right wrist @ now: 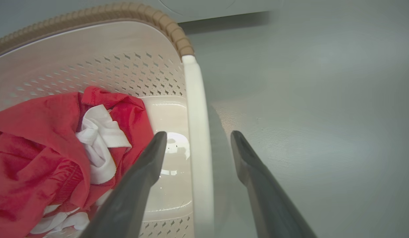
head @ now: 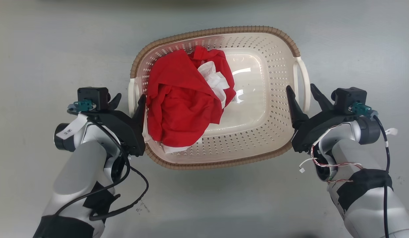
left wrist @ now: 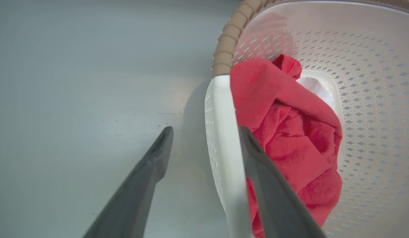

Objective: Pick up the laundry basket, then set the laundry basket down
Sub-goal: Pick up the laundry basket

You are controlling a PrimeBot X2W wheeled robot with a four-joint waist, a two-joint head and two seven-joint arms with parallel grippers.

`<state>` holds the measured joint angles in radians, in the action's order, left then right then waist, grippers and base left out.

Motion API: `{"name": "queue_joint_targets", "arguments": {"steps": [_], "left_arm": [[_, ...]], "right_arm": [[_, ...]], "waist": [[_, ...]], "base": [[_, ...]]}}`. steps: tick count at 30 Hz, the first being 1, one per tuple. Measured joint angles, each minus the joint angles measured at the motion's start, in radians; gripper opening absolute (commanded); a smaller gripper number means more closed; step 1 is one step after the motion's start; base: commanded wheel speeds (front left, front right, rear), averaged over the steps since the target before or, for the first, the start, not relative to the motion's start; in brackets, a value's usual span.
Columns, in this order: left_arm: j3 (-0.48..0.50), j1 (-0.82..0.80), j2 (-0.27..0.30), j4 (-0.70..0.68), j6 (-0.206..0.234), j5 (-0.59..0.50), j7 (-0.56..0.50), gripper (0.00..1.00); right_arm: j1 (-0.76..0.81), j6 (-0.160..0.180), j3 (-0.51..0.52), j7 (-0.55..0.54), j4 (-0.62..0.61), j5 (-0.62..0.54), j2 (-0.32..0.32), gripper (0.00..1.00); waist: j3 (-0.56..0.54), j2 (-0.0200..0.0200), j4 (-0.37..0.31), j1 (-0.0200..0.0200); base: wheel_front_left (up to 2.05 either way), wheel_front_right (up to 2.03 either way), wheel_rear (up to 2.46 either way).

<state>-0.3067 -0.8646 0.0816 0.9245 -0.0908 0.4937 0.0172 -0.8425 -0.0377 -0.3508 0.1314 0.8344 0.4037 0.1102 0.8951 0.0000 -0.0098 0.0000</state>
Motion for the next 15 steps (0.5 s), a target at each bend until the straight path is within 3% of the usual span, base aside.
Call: {"name": "queue_joint_targets", "arguments": {"steps": [5,6,7,8,15], "left_arm": [[0.002,-0.020,-0.008,0.050,-0.007,0.011,-0.018,1.00],[0.003,-0.026,-0.010,0.060,-0.008,0.015,-0.022,0.77],[0.007,-0.033,-0.011,0.068,-0.008,0.017,-0.025,0.00],[0.006,-0.041,-0.012,0.076,-0.016,0.021,-0.034,0.00],[0.003,-0.068,-0.028,0.137,-0.023,0.039,-0.037,0.00]], "right_arm": [[-0.025,-0.016,-0.006,-0.017,0.051,0.007,-0.011,1.00],[-0.031,-0.016,-0.006,-0.017,0.057,0.014,-0.012,1.00],[-0.037,-0.020,-0.006,-0.018,0.064,0.020,-0.013,0.58],[-0.044,-0.026,-0.005,-0.026,0.074,0.030,-0.014,0.00],[-0.056,-0.043,-0.014,-0.034,0.140,0.038,-0.032,0.00]], "waist": [[0.007,0.0000,0.000,0.0000],[0.007,0.0000,0.000,0.0000],[0.008,0.0000,-0.001,0.0000],[0.009,0.0000,-0.001,0.0000],[-0.005,0.0000,-0.004,0.0000]], "base": [[0.00,0.00,0.00],[0.00,0.00,0.00],[0.00,0.00,0.00],[0.00,0.00,0.00],[0.00,0.00,0.00]]}}
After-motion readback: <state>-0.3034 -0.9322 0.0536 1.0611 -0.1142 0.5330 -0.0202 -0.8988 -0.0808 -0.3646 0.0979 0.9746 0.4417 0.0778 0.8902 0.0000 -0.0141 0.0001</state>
